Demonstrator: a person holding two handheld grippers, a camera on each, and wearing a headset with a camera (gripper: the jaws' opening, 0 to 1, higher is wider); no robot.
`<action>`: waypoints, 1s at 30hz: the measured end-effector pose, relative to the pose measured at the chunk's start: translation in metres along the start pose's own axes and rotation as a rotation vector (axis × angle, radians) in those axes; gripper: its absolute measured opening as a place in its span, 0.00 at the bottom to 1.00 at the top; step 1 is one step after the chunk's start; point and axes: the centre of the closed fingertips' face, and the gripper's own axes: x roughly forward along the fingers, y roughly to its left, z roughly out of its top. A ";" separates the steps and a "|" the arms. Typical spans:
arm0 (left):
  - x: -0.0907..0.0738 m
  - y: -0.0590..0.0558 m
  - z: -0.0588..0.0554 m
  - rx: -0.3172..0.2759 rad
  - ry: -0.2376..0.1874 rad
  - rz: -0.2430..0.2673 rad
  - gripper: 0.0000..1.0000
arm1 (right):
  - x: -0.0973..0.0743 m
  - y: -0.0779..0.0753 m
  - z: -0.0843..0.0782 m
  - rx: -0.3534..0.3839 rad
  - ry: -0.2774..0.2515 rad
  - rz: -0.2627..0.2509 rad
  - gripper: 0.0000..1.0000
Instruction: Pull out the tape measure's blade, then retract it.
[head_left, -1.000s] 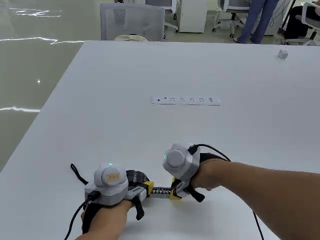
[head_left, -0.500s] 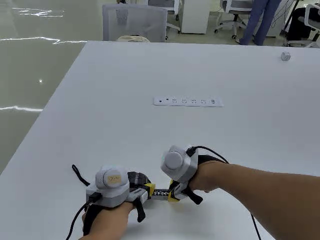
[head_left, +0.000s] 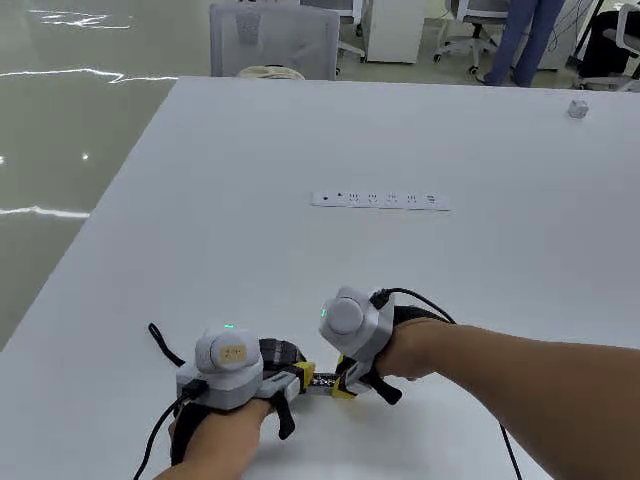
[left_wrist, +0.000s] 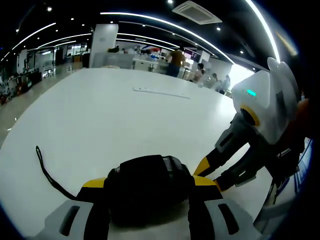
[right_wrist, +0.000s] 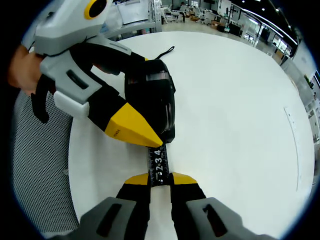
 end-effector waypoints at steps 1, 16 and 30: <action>0.000 0.000 0.000 0.000 0.001 0.000 0.60 | -0.001 0.001 0.001 -0.001 -0.001 0.000 0.15; 0.000 0.000 0.000 -0.002 -0.001 -0.001 0.60 | 0.003 0.002 0.012 -0.020 -0.031 0.009 0.15; 0.000 0.000 -0.001 -0.003 0.003 -0.004 0.60 | 0.005 0.002 0.020 -0.017 -0.104 0.013 0.16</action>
